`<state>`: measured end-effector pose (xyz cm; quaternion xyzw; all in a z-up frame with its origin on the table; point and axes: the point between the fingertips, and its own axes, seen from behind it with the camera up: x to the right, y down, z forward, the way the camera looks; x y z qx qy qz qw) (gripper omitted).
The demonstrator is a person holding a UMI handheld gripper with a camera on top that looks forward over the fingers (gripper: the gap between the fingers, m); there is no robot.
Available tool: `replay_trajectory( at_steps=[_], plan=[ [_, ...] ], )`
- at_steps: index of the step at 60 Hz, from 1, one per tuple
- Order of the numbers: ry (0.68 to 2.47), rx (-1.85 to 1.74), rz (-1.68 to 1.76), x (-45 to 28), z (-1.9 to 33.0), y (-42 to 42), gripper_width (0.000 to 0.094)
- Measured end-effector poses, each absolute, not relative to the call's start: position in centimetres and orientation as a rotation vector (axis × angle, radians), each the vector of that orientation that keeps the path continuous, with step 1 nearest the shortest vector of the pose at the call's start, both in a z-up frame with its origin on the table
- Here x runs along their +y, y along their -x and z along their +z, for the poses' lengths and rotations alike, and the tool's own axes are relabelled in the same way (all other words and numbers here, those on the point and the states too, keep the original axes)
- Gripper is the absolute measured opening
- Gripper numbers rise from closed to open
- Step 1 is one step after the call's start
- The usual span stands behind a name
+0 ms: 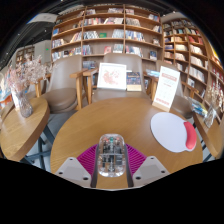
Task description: Arrange mouse
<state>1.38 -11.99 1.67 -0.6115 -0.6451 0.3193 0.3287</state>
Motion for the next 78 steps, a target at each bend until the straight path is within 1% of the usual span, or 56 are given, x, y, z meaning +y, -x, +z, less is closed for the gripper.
replay_trajectory(
  at_steps=[5,9,14,17,21,25,31,44,50,54,59,66,69,71,75,76,78],
  plan=[
    [1.544,-1.638,0.889,-10.6,6.2,-0.7,0.0410],
    [1.554,-1.591,0.956,-8.7,9.9,-0.2,0.0410],
    [1.558,-1.531,0.980,-4.2,13.1,1.2,0.0409],
    [1.539,-1.499,0.966,-1.1,14.6,2.3,0.0409],
    [1.536,-1.454,0.925,3.2,15.2,4.0,0.0409],
    [1.542,-1.431,0.883,7.1,14.4,5.4,0.0408],
    [1.579,-1.425,0.824,11.4,11.4,7.6,0.0407],
    [1.710,-1.469,0.801,14.1,2.8,10.2,0.0407],
    [1.731,-1.483,0.779,14.5,0.8,10.2,0.0411],
    [1.731,-1.498,0.770,14.4,-0.2,10.3,0.0430],
    [1.716,-1.503,0.753,14.4,-0.9,10.4,0.0445],
    [1.714,-1.489,0.754,14.4,-0.9,10.5,0.0480],
    [1.722,-1.492,0.750,14.3,-1.0,10.4,0.0511],
    [1.729,-1.488,0.747,14.4,-1.0,10.2,0.0571],
    [1.732,-1.489,0.757,14.0,-0.3,9.7,0.0825],
    [1.728,-1.489,0.763,13.9,0.0,9.5,0.0871],
    [1.715,-1.491,0.776,13.6,0.7,9.1,0.0835]
  ],
)
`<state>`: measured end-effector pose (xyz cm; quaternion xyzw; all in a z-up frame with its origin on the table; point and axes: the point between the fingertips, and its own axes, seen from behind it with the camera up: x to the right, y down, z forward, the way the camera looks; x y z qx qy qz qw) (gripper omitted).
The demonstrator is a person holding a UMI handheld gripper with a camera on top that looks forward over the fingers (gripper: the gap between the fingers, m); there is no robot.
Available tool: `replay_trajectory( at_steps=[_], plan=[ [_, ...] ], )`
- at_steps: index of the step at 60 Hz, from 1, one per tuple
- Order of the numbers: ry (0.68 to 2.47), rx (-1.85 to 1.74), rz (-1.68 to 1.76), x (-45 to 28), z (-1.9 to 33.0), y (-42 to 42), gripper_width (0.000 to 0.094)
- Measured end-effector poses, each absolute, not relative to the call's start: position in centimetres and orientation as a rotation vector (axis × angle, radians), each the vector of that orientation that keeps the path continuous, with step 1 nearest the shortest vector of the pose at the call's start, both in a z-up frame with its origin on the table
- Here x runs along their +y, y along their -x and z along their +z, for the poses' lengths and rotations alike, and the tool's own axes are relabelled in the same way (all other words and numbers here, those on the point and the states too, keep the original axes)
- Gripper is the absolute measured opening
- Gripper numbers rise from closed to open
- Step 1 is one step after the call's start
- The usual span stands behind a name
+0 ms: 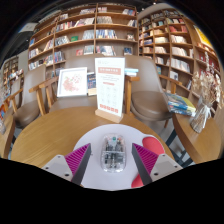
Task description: Arrange mouse
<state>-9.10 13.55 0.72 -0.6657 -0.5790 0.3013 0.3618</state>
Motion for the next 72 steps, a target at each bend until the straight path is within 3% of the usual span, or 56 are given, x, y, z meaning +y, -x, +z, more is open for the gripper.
replay_trajectory(
  at_steps=[25,43,72],
  plan=[
    [1.689,-1.454,0.809,8.6,10.7,-11.8,0.0851],
    [1.620,-1.529,0.820,4.3,11.7,-26.6,0.0854],
    [1.565,-1.517,0.848,3.8,12.5,-31.3,0.0852]
  ],
)
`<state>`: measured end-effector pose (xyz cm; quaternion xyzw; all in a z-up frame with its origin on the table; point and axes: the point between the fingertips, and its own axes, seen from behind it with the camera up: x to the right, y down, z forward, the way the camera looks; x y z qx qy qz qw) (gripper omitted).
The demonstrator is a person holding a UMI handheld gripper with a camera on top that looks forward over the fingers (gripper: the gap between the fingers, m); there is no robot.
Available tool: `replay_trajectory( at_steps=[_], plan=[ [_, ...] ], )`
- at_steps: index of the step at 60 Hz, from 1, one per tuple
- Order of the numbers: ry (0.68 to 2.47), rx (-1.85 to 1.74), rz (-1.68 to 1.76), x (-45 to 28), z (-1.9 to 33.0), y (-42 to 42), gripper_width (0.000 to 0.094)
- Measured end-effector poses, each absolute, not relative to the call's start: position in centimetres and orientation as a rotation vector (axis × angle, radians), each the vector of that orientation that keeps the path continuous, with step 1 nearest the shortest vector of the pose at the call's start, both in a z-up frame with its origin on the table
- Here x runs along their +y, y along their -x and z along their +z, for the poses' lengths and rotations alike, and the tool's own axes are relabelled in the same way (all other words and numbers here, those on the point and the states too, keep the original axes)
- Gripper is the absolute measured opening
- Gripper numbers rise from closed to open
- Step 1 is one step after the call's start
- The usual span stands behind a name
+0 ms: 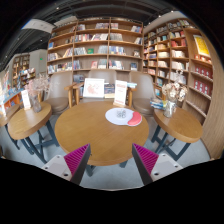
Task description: Arrange mouse
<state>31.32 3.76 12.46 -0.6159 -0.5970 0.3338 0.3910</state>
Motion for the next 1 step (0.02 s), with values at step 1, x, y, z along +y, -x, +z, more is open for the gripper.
replay_trajectory(
  at_steps=[1],
  plan=[
    [1.566,-1.512,0.850,3.87,12.47,-31.31,0.0852]
  ],
)
